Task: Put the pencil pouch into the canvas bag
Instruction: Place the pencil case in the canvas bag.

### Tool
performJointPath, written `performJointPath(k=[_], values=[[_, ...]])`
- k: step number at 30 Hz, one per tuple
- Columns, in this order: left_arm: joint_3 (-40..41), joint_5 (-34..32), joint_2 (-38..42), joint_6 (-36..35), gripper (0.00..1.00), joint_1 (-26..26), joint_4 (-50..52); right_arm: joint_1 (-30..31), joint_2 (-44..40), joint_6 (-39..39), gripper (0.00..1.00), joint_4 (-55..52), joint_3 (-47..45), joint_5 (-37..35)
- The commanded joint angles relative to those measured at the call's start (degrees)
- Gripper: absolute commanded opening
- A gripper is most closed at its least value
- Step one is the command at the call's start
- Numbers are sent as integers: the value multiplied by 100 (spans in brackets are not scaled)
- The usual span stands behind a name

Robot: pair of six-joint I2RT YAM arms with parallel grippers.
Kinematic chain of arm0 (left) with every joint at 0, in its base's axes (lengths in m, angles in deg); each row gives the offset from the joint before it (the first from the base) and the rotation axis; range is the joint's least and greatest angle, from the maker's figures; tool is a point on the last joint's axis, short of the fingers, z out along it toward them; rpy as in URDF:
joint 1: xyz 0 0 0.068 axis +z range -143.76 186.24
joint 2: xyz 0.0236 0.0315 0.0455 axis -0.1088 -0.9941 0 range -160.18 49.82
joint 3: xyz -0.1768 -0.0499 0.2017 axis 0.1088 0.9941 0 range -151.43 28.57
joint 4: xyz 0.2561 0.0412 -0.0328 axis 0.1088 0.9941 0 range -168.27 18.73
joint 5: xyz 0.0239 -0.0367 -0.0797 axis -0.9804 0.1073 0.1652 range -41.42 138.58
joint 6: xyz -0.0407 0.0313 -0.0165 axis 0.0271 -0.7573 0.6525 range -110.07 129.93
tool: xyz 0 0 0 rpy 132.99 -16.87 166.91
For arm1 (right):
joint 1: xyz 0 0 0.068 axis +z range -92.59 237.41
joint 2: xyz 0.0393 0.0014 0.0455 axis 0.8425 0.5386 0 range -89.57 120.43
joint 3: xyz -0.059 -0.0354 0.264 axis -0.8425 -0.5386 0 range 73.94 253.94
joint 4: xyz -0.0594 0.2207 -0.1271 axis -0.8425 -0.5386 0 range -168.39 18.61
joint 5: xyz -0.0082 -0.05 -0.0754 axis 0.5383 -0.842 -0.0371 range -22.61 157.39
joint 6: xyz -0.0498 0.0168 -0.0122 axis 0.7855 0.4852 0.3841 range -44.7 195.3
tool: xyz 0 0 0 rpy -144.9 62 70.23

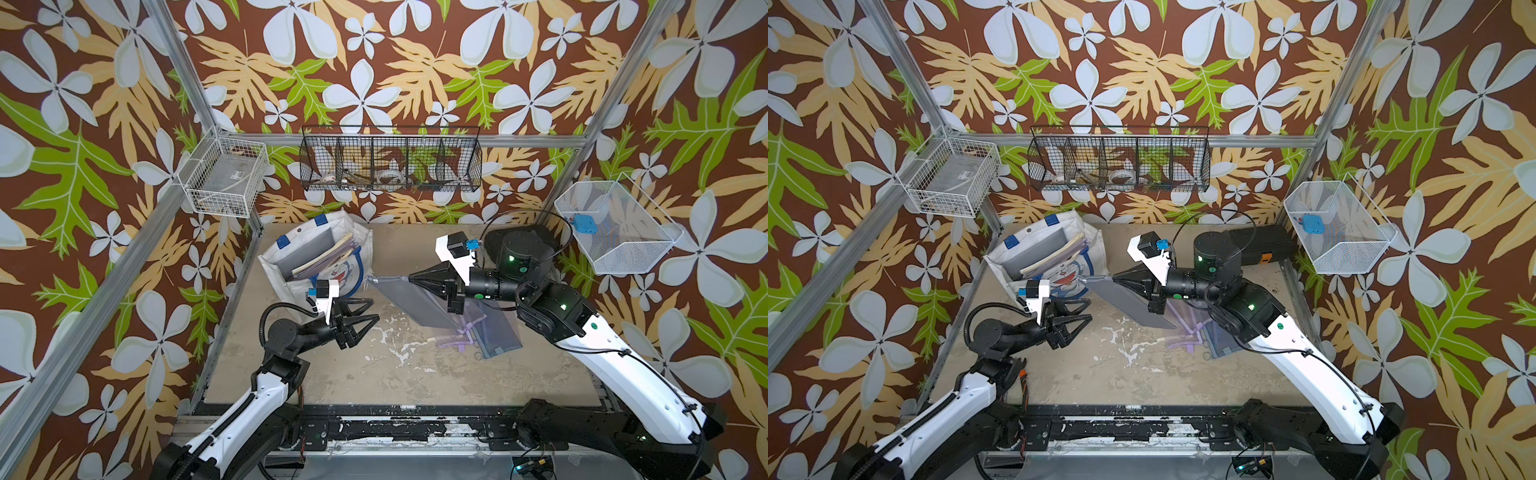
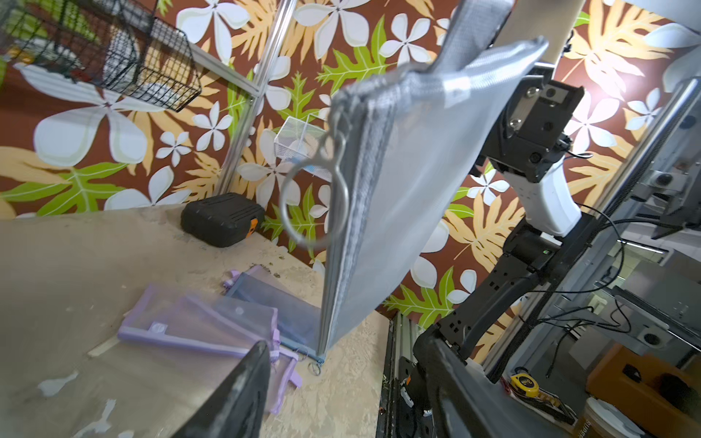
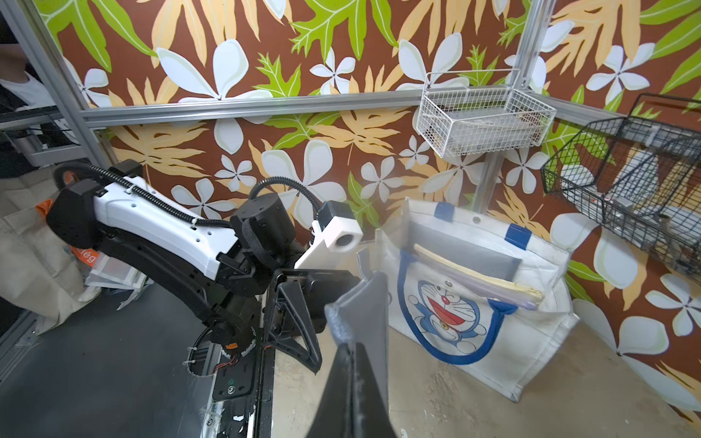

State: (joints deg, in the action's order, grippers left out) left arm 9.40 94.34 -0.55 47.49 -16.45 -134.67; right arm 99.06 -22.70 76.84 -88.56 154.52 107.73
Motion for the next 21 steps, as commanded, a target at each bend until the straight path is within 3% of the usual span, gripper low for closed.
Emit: performJointPath(k=[1, 6, 10, 13, 17, 20, 21], values=[[-160, -140, -315, -7, 67, -245, -1006, 76, 14, -84, 0, 227, 98, 192], [-501, -60, -742, -281, 65, -657, -1250, 80, 22, -113, 0, 152, 85, 236], [-550, -19, -904, -247, 57, -800, -1502, 86, -59, -171, 0, 220, 3, 213], [-505, 55, -915, -122, 38, -826, -1681, 86, -69, -205, 0, 273, -6, 234], [-369, -2, -683, -39, 0, -827, -1731, 89, -60, -210, 0, 293, 1, 236], [-264, -147, -381, -149, 0, -833, -1439, 87, -80, -212, 0, 267, -25, 88], [-282, -194, -264, -269, 0, -828, -1198, 81, -81, -213, 7, 229, -32, -38]])
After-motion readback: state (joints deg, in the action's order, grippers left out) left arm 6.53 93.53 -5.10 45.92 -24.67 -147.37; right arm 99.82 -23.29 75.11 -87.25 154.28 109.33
